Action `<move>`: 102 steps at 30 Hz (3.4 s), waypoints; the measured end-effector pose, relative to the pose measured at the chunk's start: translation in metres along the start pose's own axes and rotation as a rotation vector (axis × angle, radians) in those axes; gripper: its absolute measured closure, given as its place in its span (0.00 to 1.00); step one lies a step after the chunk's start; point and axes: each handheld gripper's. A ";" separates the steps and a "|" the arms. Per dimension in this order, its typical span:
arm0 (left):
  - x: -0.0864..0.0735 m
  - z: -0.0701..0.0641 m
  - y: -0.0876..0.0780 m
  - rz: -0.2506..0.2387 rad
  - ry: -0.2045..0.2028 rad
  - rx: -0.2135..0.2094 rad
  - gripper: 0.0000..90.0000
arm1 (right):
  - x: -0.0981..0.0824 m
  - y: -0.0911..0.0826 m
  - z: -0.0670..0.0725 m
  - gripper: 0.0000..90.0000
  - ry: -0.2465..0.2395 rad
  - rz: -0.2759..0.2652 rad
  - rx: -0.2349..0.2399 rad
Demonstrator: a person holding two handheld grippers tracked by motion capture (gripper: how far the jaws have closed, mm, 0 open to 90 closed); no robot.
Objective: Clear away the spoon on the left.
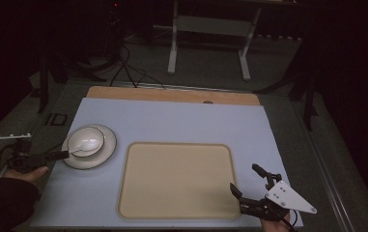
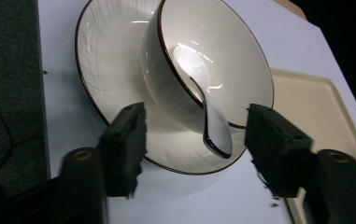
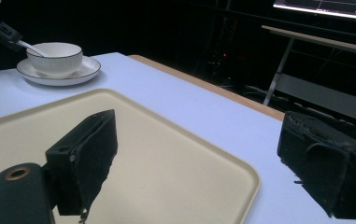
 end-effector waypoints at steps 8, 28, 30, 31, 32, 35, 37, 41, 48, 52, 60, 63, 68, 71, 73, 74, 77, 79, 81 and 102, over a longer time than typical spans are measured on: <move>0.004 0.000 0.008 0.031 0.003 -0.022 0.65 | 0.000 0.001 0.000 0.13 0.005 0.008 -0.002; 0.006 0.000 0.008 0.041 0.007 -0.103 0.90 | 0.000 0.002 0.000 0.14 -0.001 0.021 -0.009; 0.006 -0.003 0.008 0.045 0.012 -0.096 0.93 | 0.000 0.003 0.000 0.14 -0.003 0.026 -0.009; 0.006 -0.004 0.008 0.047 0.019 -0.089 0.94 | 0.000 0.003 0.000 0.14 -0.004 0.026 -0.009; 0.006 -0.005 0.008 0.051 0.023 -0.084 0.94 | 0.000 0.003 0.000 0.14 -0.004 0.026 -0.008; 0.006 -0.007 0.008 0.050 0.028 -0.071 0.94 | 0.000 0.003 0.000 0.14 -0.003 0.026 -0.008; 0.006 -0.008 0.008 0.048 0.035 -0.063 0.94 | 0.000 0.002 0.000 0.14 -0.002 0.024 -0.009; 0.005 -0.010 0.008 0.041 0.039 -0.049 0.95 | 0.000 0.002 0.000 0.14 -0.002 0.023 -0.009; -0.002 -0.021 0.005 0.009 0.057 -0.005 0.95 | 0.000 0.003 -0.001 0.14 -0.001 0.024 -0.009; -0.004 -0.026 0.001 -0.003 0.060 0.011 0.95 | -0.001 0.003 -0.002 0.14 0.011 0.021 -0.010; -0.006 -0.039 -0.011 -0.044 0.079 0.038 0.95 | 0.000 0.003 -0.001 0.14 0.005 0.025 -0.013; -0.006 -0.047 -0.014 -0.057 0.081 0.053 0.95 | 0.000 0.003 -0.002 0.14 0.010 0.021 -0.016; -0.008 -0.058 -0.019 -0.082 0.089 0.074 0.95 | 0.000 0.003 -0.001 0.14 0.007 0.022 -0.018; -0.010 -0.064 -0.022 -0.101 0.092 0.089 0.95 | 0.001 0.004 -0.001 0.14 0.007 0.019 -0.018; -0.011 -0.069 -0.024 -0.115 0.099 0.102 0.95 | 0.001 0.005 -0.001 0.14 0.008 0.021 -0.015; -0.012 -0.070 -0.024 -0.122 0.099 0.107 0.95 | 0.001 0.005 -0.002 0.14 0.008 0.020 -0.015; -0.013 -0.074 -0.026 -0.129 0.102 0.115 0.95 | 0.001 0.005 -0.002 0.14 0.009 0.019 -0.015; -0.014 -0.078 -0.025 -0.131 0.104 0.117 0.95 | 0.001 0.006 -0.002 0.14 0.010 0.017 -0.012; -0.014 -0.081 -0.025 -0.137 0.102 0.116 0.95 | 0.002 0.007 -0.002 0.14 0.008 0.016 -0.010; -0.023 -0.126 -0.017 -0.206 0.127 0.120 0.95 | 0.005 0.017 -0.002 0.14 0.002 0.017 0.008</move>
Point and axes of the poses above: each handheld gripper's, and its own axes: y roughly forward along the jaws, x roughly out of its top, z roughly to its left, and after that the axes turned 13 degrees about z, right-handed
